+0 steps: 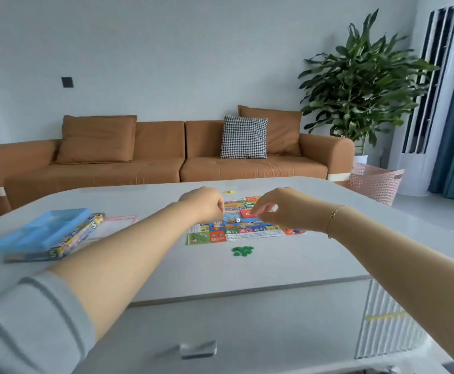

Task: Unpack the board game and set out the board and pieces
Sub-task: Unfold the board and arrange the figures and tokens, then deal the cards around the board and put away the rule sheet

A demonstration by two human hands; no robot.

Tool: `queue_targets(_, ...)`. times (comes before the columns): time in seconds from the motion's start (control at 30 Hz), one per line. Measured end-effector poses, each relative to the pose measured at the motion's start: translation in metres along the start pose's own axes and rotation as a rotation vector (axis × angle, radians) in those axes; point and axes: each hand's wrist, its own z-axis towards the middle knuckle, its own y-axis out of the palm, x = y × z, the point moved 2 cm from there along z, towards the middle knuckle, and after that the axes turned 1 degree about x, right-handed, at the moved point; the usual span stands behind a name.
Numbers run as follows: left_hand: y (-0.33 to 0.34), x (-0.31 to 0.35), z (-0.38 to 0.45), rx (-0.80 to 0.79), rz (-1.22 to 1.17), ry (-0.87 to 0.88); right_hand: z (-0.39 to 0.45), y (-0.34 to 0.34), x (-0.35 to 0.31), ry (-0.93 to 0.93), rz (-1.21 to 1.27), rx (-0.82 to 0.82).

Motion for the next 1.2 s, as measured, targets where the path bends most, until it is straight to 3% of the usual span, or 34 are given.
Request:
queue_targets(0.17, -0.017, -0.028, -0.048, 0.057, -0.027, -0.047, -0.001, 0.013, -0.029, -0.049, 0.018, -0.017)
queue_targets(0.37, -0.033, -0.097, -0.096, 0.063, -0.015, -0.223, 0.015, 0.039, -0.074, -0.119, 0.059, -0.047)
queue_targets(0.63, -0.024, -0.180, -0.132, 0.029, 0.251, -0.541, 0.056, 0.092, -0.121, -0.232, 0.111, -0.116)
queue_targets(0.9, 0.010, -0.210, -0.131, 0.208, 0.016, -0.590, 0.072, 0.129, -0.140, -0.291, 0.119, -0.162)
queue_targets(1.2, 0.022, -0.222, -0.125, 0.047, -0.137, -0.758, 0.068, 0.137, -0.129, -0.291, 0.187, -0.132)
